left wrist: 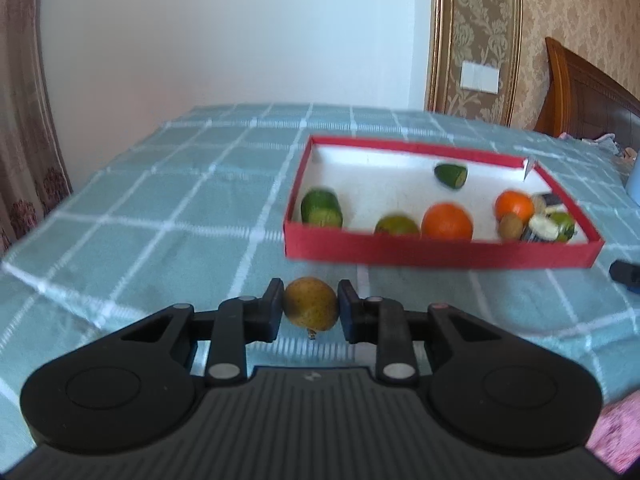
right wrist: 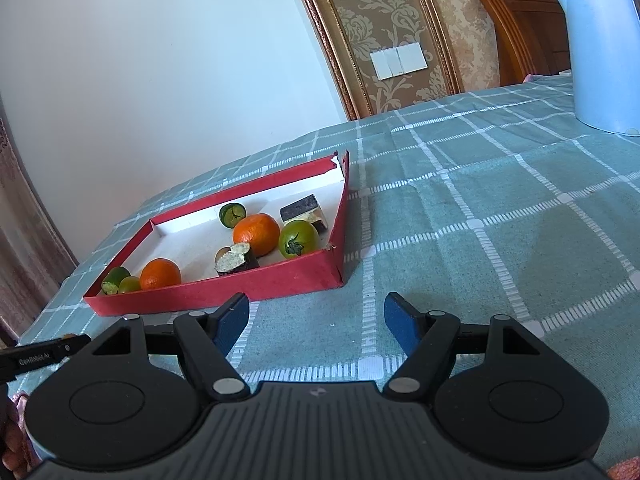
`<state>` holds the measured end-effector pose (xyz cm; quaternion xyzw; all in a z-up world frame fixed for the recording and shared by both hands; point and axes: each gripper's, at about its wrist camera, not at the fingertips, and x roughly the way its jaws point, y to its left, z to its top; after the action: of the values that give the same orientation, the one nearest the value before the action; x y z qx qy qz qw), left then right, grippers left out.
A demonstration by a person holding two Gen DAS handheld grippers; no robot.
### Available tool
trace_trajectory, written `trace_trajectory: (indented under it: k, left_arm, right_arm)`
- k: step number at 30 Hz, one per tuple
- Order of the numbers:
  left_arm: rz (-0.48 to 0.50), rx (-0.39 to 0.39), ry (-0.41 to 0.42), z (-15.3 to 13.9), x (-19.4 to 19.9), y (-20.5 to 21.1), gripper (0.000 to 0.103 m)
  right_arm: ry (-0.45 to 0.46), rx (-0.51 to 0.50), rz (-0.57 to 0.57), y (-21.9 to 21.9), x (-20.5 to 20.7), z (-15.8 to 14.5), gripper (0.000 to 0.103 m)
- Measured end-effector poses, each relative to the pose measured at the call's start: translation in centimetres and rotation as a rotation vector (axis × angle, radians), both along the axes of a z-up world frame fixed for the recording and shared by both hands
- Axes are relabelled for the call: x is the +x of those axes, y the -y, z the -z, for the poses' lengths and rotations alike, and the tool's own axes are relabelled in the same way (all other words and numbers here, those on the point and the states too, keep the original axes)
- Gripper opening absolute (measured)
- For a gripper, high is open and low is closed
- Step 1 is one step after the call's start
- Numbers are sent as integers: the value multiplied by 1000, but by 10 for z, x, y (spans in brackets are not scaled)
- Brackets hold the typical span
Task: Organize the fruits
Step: 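Carry the fruit into the red tray and open the left tool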
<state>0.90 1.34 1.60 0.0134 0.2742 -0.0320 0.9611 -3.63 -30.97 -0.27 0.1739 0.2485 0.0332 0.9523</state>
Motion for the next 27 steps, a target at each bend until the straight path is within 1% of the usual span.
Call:
trace_trajectory:
  k: [3,6,12,18,21,27]
  left_arm:
    - [4,19,39,-17,1,8,26]
    - [13,44,60,-30,9,20,26]
    - [16,95,71,-42,41,48,26]
    - [-4,103,31,-37,85,65,26]
    - [-15,112,-1,-28,104,68,26]
    - [-26,96,-61,-8,128,69,26]
  right_arm:
    - [5,4,-4,1,0,0,74]
    - [9,7,-8,1,0,0,74]
    - [17,16,-17,1,-1,0,74]
    - [25,25,-32,2,-1,0,74]
    - [29,30,-40,2,-1,0,74]
    - [35,36,-56,2,-2,0,74]
